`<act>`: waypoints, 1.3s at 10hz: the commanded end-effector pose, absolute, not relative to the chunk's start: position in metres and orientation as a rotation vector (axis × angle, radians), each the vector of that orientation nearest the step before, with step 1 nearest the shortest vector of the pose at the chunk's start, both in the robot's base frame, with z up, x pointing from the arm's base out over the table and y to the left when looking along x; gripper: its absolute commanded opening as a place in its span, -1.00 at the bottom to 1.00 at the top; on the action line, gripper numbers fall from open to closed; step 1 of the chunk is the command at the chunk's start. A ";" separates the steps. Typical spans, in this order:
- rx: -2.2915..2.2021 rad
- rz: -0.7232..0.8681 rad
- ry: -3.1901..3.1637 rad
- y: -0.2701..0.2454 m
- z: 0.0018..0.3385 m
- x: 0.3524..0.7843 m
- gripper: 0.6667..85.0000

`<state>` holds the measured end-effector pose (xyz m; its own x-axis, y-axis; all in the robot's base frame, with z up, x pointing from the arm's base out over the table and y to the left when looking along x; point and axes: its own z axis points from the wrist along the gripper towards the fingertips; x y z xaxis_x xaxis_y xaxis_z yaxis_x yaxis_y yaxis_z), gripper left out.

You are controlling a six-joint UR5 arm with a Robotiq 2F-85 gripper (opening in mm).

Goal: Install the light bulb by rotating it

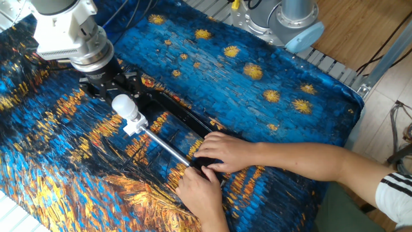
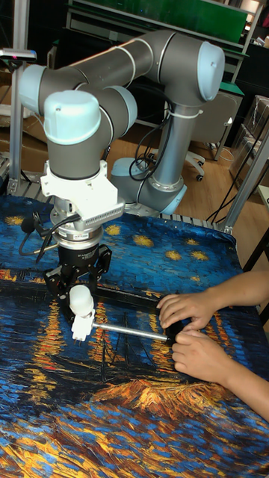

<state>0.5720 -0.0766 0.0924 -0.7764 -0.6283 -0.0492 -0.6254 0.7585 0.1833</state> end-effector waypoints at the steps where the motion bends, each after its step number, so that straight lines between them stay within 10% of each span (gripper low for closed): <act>1: 1.004 -0.327 -2.937 -0.073 0.093 0.571 0.39; 13: 0.746 -0.267 -3.041 -0.058 0.101 0.586 0.03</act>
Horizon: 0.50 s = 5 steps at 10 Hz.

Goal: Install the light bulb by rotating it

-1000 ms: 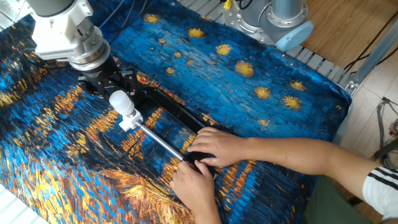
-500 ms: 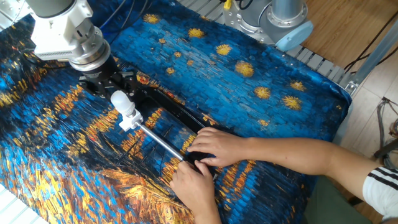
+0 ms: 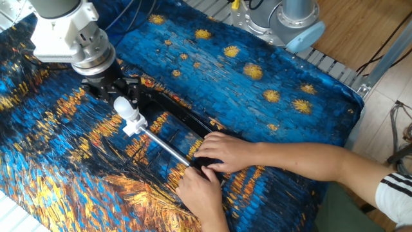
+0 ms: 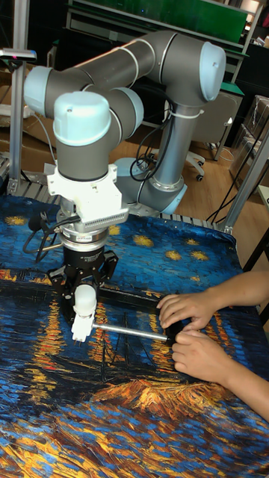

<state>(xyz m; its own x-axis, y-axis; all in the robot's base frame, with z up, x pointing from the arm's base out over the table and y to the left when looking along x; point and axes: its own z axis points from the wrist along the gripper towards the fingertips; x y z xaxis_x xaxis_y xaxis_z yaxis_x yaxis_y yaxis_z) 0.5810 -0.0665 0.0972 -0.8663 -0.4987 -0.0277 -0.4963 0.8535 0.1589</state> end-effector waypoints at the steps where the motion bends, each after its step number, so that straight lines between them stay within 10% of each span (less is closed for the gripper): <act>1: 0.731 -0.268 -3.057 -0.058 0.101 0.589 0.02; 5: 0.645 -0.274 -3.100 -0.056 0.101 0.596 0.01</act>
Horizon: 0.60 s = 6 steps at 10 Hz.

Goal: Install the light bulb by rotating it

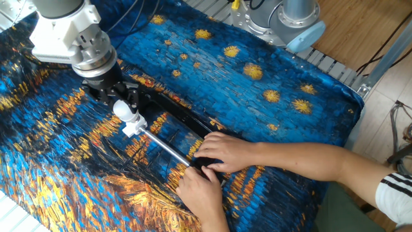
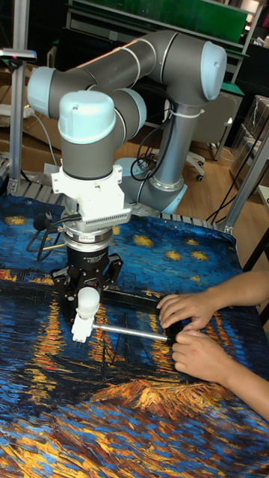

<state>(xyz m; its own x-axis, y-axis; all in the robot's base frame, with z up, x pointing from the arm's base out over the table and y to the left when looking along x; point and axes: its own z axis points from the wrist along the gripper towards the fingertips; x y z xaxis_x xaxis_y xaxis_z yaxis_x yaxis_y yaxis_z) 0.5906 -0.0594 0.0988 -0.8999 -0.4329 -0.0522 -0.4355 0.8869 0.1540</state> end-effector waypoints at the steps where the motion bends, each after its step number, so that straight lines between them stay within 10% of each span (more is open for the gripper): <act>1: -0.606 0.269 3.031 -0.056 0.101 0.597 0.00; 6: -0.537 0.260 3.058 -0.064 0.100 0.586 -0.03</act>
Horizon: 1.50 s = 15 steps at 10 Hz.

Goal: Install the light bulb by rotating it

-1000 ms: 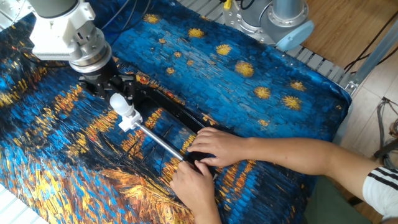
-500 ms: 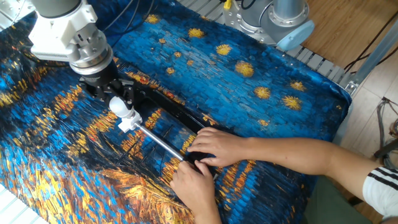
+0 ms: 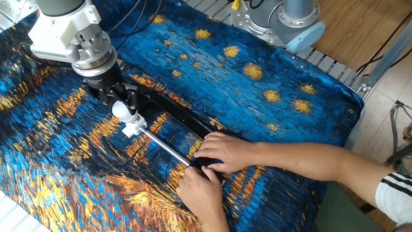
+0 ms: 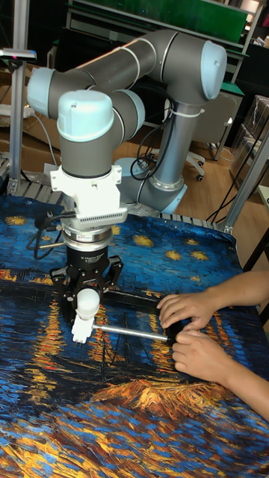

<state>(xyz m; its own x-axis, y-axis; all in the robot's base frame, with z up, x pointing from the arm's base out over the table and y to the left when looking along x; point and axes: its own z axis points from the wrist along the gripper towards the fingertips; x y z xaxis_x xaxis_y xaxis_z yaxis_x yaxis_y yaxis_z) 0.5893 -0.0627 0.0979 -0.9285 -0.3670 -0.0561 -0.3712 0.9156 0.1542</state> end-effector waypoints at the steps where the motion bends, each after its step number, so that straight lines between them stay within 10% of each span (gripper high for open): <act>1: -0.516 0.253 3.064 -0.063 0.101 0.584 -0.04; 15: -0.387 0.195 3.056 -0.060 0.101 0.574 -0.14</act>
<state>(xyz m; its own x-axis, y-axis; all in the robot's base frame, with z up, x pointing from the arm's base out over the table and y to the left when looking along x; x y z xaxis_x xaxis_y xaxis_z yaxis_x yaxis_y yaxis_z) 0.5786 -0.0608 0.0997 -0.9628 -0.2614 -0.0680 -0.2676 0.9571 0.1112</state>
